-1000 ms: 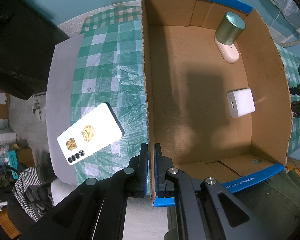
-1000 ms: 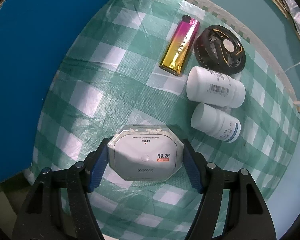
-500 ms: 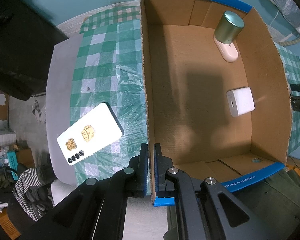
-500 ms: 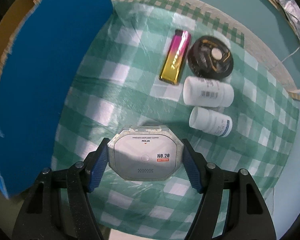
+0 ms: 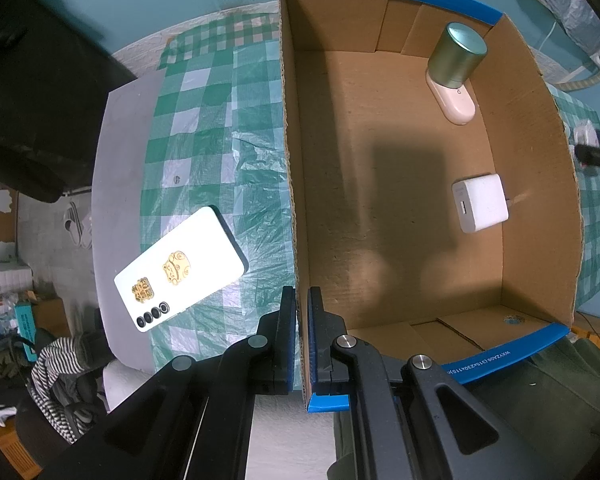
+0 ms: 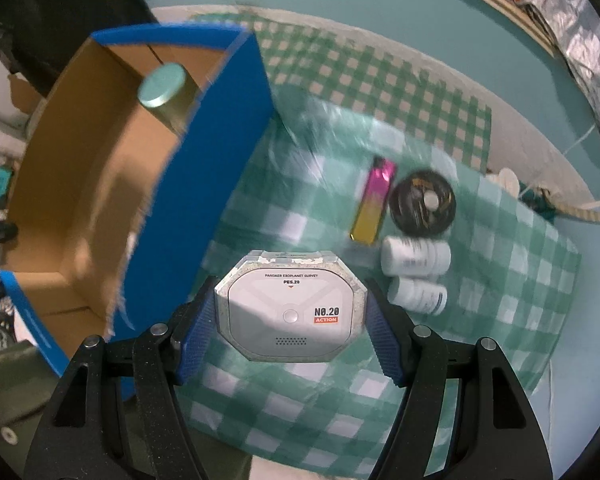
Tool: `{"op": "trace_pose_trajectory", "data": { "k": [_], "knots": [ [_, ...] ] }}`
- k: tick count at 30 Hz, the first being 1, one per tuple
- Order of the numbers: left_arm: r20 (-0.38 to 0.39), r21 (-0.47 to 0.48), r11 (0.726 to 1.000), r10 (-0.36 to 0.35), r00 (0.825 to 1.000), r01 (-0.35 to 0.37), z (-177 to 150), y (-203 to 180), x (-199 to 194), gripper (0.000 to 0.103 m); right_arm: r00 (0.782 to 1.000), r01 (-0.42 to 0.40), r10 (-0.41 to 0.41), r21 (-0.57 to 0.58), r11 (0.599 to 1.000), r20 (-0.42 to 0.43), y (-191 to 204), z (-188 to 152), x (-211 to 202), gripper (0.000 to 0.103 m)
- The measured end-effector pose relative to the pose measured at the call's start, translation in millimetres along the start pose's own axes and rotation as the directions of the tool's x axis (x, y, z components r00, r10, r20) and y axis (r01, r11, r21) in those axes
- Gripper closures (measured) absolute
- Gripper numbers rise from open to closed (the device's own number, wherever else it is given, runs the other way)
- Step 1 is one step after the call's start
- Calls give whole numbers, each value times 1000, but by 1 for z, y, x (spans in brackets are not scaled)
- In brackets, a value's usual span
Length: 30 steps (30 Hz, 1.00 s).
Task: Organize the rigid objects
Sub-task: 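Carry the mask pack into the cardboard box and open the right tool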
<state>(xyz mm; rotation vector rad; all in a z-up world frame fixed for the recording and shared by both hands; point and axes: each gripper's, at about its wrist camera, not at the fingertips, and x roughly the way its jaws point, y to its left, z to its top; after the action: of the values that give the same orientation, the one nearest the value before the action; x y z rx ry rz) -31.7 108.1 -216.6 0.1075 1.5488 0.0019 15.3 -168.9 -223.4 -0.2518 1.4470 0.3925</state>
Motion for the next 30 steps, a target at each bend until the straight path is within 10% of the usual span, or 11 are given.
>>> {"op": "trace_pose_trajectory", "data": {
  "k": [30],
  "knots": [
    [0,1,1000,0,1000,0,0,0,0,98,994,-9,25,-147,989,107,67,73,-26,33]
  ]
}}
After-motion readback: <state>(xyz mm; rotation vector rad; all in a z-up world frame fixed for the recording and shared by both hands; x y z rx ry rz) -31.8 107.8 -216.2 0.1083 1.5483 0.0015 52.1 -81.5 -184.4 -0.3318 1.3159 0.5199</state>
